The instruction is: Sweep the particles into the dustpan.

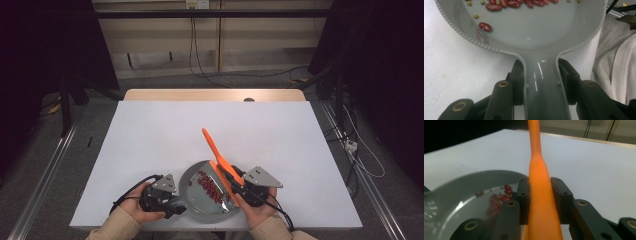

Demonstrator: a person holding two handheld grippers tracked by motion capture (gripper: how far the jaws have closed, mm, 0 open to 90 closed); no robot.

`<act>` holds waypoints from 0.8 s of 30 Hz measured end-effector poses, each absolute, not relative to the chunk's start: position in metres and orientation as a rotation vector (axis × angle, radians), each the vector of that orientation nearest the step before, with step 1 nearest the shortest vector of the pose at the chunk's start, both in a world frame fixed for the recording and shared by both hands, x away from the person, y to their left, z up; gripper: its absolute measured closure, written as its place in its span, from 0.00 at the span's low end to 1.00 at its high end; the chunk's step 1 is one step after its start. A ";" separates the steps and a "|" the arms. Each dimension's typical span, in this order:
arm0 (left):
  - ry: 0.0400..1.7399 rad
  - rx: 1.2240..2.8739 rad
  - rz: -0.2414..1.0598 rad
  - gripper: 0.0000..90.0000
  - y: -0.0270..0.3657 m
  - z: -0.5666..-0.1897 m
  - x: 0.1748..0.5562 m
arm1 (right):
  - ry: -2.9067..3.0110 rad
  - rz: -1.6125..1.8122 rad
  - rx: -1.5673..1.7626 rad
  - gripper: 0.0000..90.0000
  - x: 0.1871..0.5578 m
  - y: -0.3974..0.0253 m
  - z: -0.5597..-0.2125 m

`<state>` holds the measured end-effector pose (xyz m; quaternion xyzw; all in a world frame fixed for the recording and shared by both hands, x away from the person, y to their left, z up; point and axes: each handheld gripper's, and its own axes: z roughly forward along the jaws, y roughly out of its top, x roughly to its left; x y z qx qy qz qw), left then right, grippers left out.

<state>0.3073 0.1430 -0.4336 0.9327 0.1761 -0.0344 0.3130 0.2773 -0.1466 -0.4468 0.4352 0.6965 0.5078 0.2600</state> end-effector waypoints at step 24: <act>0.498 2.417 -0.061 0.70 0.143 -0.438 0.305 | 1.867 1.435 1.140 0.79 0.303 -0.166 -0.434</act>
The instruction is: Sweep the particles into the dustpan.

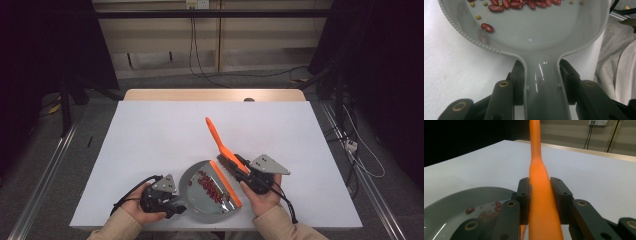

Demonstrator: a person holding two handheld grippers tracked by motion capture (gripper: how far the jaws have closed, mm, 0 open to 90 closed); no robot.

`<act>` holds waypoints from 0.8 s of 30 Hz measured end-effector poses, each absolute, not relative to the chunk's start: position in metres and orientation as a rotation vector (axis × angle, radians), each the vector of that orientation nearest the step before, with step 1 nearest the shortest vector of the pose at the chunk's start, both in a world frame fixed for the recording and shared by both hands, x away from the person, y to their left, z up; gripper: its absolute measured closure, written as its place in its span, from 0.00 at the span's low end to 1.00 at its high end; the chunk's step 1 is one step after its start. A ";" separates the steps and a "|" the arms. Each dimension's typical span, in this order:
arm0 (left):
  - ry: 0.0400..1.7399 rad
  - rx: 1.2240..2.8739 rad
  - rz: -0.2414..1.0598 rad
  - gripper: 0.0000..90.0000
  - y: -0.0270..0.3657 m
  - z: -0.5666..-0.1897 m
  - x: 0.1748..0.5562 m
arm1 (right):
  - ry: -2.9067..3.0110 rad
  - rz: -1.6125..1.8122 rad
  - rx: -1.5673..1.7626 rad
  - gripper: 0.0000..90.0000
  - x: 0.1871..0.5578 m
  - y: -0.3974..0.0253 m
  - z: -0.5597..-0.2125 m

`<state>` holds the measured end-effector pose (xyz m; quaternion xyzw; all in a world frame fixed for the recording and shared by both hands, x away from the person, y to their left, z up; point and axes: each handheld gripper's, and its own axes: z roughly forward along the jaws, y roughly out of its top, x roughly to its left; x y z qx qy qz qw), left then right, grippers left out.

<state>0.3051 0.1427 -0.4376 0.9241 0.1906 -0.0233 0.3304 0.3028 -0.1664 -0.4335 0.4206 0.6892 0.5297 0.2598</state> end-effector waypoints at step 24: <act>0.556 2.260 0.085 0.71 0.158 -0.436 0.314 | 1.846 1.409 1.161 0.79 0.316 -0.185 -0.433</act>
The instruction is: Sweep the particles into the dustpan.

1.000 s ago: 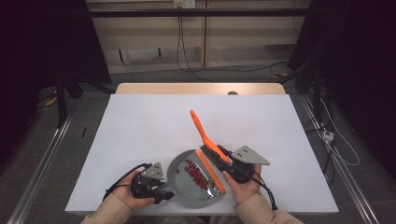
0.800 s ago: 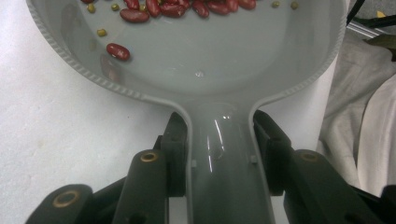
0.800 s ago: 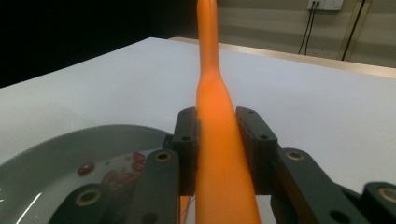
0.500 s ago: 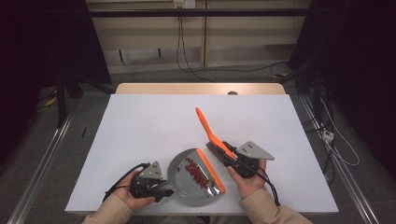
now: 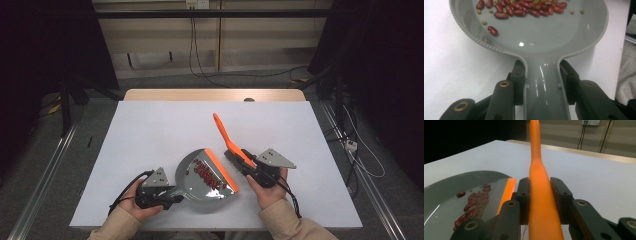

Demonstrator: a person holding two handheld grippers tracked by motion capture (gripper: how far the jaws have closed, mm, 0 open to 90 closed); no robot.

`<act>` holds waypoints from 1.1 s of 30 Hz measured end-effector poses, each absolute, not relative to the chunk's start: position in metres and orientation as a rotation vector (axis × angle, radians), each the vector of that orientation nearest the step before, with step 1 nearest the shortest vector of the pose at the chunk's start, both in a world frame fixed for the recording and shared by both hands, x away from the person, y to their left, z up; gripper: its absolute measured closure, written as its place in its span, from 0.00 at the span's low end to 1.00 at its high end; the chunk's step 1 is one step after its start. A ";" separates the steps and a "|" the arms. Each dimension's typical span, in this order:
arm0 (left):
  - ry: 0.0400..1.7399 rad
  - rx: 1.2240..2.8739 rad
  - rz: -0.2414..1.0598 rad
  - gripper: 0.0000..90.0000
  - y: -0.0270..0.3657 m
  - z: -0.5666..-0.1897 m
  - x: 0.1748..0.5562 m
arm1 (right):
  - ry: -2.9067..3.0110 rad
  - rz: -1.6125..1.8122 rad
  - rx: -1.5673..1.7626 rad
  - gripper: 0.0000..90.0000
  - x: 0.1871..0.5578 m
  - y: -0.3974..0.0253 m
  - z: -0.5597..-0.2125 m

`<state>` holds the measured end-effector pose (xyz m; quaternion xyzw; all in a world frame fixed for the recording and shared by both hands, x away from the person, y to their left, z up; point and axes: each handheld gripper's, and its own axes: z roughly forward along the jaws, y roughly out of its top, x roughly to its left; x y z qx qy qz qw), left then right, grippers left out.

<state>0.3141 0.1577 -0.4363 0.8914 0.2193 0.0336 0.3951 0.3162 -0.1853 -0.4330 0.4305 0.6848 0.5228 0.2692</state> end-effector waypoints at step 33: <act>0.865 2.115 0.342 0.71 0.184 -0.429 0.346 | 1.816 1.373 1.191 0.79 0.328 -0.216 -0.428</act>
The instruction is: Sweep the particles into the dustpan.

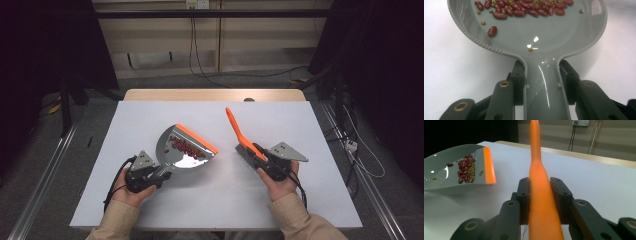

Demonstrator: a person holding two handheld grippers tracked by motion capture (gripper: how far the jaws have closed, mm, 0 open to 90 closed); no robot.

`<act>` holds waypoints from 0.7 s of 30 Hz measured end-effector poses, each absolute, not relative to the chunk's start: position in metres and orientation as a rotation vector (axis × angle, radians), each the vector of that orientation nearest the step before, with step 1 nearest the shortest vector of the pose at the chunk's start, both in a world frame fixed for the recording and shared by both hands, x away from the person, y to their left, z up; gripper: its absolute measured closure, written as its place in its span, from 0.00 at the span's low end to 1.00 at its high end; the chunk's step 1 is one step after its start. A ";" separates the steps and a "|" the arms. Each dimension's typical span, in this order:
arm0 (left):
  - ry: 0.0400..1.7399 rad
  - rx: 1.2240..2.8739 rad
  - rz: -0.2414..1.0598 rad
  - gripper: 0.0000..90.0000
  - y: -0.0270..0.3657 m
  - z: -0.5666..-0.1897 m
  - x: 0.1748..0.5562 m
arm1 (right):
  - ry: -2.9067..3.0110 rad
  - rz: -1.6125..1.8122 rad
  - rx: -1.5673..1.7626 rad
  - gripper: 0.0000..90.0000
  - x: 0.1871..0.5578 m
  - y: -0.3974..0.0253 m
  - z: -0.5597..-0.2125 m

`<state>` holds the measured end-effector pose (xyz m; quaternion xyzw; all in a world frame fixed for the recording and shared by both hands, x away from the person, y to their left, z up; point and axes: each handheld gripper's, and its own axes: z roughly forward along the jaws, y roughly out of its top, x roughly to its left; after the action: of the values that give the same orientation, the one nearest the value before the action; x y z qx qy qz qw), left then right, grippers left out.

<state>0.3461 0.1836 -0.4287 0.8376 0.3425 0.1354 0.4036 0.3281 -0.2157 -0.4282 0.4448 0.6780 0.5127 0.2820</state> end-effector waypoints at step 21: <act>1.069 2.058 0.437 0.71 0.208 -0.437 0.360 | 1.793 1.345 1.233 0.79 0.330 -0.230 -0.431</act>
<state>0.3599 0.2078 -0.4369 0.8062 0.4190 0.1714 0.3810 0.3304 -0.2300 -0.4309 0.4614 0.6714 0.5036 0.2876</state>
